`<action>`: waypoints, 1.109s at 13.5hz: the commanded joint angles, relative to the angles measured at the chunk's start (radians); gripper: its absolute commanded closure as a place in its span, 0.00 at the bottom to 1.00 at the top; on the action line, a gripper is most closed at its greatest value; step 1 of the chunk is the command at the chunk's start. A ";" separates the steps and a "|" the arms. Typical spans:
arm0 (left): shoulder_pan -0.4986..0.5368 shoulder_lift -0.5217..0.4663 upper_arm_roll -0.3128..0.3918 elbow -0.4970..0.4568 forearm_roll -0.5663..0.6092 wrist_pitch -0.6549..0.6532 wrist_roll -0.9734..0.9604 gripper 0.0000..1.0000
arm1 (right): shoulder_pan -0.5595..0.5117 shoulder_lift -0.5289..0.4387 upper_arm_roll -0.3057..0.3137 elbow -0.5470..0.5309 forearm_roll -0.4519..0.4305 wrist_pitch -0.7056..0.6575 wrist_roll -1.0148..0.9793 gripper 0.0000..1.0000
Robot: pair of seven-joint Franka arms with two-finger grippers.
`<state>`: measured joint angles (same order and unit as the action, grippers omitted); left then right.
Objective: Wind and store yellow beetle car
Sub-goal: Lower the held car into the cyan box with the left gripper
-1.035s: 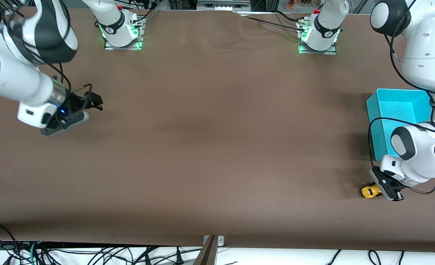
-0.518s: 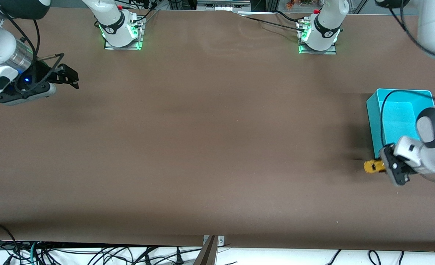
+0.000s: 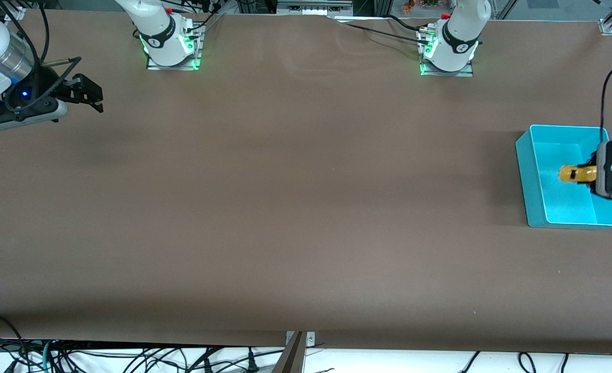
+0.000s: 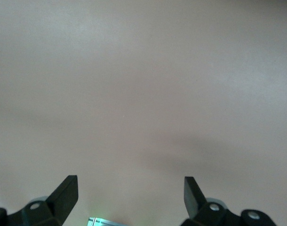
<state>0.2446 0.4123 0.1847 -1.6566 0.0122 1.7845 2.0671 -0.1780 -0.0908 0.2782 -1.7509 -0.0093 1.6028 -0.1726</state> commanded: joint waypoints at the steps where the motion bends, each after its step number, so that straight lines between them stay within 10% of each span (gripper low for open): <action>1: 0.057 -0.030 0.002 -0.136 -0.024 0.145 0.143 1.00 | 0.011 -0.006 -0.007 -0.001 -0.006 -0.011 0.024 0.00; 15: 0.131 -0.084 0.002 -0.584 -0.139 0.749 0.153 1.00 | 0.009 -0.003 -0.008 0.002 0.074 -0.009 -0.001 0.00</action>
<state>0.3709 0.3588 0.1905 -2.1794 -0.0888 2.4775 2.1912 -0.1764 -0.0896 0.2785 -1.7519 0.0403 1.6029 -0.1638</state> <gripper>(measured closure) 0.555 0.000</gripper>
